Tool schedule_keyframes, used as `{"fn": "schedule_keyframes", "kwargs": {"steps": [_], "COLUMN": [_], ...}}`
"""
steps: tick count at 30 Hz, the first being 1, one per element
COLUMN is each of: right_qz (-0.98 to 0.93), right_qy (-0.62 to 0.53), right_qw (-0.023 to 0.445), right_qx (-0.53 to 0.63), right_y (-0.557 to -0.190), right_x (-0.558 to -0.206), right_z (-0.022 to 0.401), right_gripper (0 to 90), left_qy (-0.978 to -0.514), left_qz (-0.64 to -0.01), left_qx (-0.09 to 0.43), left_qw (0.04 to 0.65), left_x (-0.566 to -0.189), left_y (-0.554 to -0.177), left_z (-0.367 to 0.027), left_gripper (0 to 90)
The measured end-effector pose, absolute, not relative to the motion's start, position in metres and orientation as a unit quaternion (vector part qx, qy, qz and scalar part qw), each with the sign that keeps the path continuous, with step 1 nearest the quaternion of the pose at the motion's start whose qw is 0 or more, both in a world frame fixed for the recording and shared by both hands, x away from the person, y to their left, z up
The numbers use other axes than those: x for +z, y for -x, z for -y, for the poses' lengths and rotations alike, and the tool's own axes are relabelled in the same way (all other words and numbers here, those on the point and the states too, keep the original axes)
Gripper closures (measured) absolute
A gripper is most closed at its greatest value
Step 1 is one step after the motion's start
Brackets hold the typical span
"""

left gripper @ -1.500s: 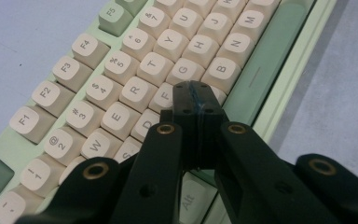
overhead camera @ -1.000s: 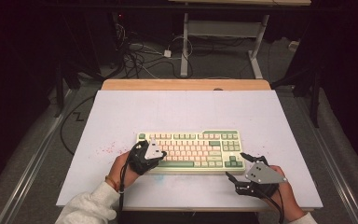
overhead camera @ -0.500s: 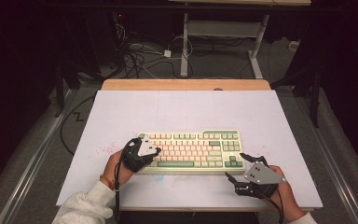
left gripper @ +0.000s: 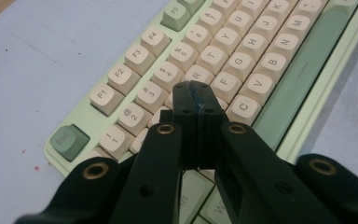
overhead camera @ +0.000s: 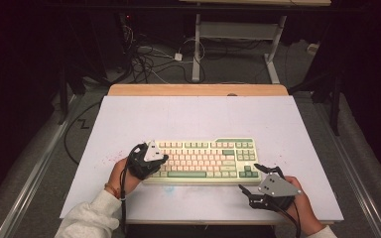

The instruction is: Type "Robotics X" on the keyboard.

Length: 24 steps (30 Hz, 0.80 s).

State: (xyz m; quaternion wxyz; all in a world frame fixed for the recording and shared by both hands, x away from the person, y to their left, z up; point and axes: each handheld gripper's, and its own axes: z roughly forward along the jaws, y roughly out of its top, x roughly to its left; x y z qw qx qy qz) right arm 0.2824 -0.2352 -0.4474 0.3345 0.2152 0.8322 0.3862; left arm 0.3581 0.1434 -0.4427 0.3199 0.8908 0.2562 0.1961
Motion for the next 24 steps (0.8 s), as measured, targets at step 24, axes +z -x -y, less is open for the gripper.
{"fn": "schedule_keyframes", "kwargs": {"steps": [24], "right_qz": [-0.837], "right_qy": [-0.208], "right_qw": [0.335], "right_qx": [0.379], "right_y": [-0.2814], "right_x": [-0.4494], "right_z": [0.232], "right_gripper": [23.5], "left_qy": [-0.897], "left_qz": [-0.257], "left_qx": [0.191], "left_qw": [0.304], "left_x": [-0.4523], "left_y": [-0.3629], "left_z": [-0.1383], "left_gripper": [87.6]}}
